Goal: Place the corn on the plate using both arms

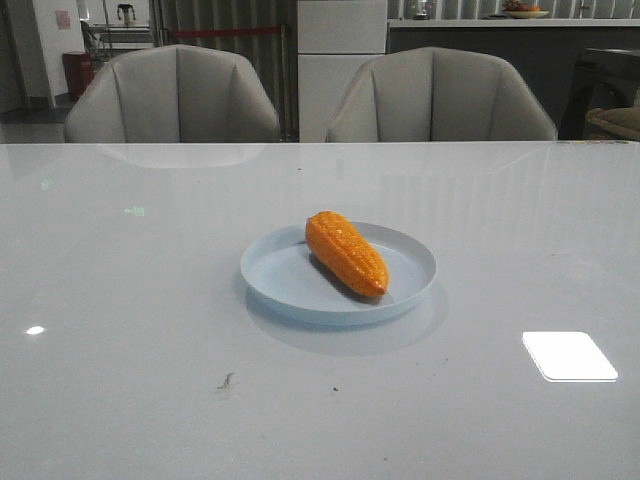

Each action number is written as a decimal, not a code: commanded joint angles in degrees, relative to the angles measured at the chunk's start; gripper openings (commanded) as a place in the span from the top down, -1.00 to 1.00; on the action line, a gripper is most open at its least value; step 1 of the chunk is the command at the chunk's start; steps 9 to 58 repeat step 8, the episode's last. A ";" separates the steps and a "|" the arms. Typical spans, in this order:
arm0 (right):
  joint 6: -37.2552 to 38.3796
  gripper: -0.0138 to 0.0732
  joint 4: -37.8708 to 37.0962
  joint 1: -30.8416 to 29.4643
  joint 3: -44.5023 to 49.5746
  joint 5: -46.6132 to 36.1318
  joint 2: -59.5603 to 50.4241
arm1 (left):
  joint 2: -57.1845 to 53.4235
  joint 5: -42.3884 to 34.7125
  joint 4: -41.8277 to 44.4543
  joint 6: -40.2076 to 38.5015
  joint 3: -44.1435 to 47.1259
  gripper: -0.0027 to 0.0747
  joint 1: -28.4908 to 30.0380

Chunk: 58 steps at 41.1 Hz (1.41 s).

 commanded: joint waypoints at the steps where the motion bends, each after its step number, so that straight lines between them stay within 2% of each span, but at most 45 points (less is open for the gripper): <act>1: -0.48 0.55 0.17 0.07 -1.22 -4.75 -1.24 | -0.94 -4.70 -0.25 -0.70 2.13 0.70 0.13; 58: -0.48 0.55 0.17 0.07 -1.22 -4.75 -1.24 | -0.94 -4.70 -0.25 -0.70 2.13 0.70 0.13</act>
